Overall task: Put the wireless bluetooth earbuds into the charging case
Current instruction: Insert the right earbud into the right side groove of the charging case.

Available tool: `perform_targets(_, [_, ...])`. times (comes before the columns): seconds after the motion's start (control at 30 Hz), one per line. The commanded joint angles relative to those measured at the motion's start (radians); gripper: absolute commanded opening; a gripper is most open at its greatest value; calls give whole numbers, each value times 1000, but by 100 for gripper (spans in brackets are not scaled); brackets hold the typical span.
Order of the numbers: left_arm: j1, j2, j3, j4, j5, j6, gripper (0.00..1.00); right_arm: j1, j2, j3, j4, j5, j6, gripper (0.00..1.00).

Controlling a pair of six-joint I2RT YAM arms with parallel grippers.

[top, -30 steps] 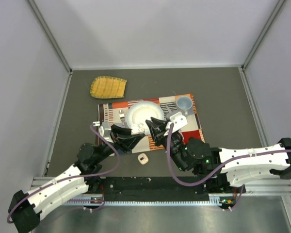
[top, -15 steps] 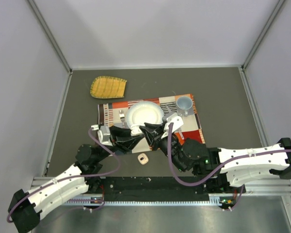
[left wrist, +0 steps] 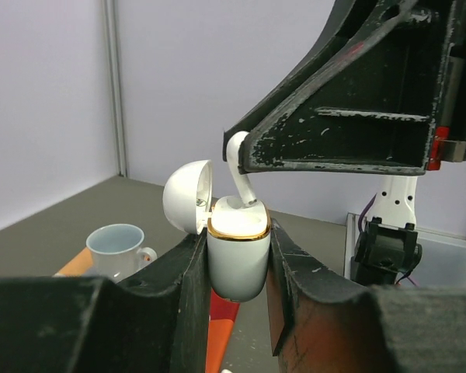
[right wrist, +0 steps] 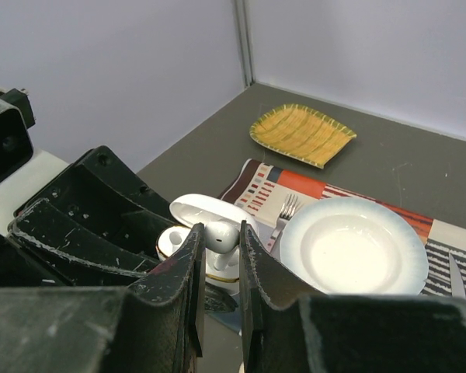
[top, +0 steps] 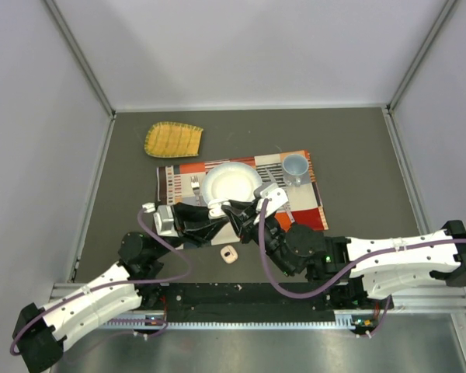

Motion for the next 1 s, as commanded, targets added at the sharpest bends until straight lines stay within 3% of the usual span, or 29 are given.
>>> perform_targets(0.0, [-7,-20,39,63,24,36,0,13,-16,-13,12,-3,17,0])
perform_targets(0.97, [-24,-29,59,1,9,49,0,15,0,-13,23,-32,-124,0])
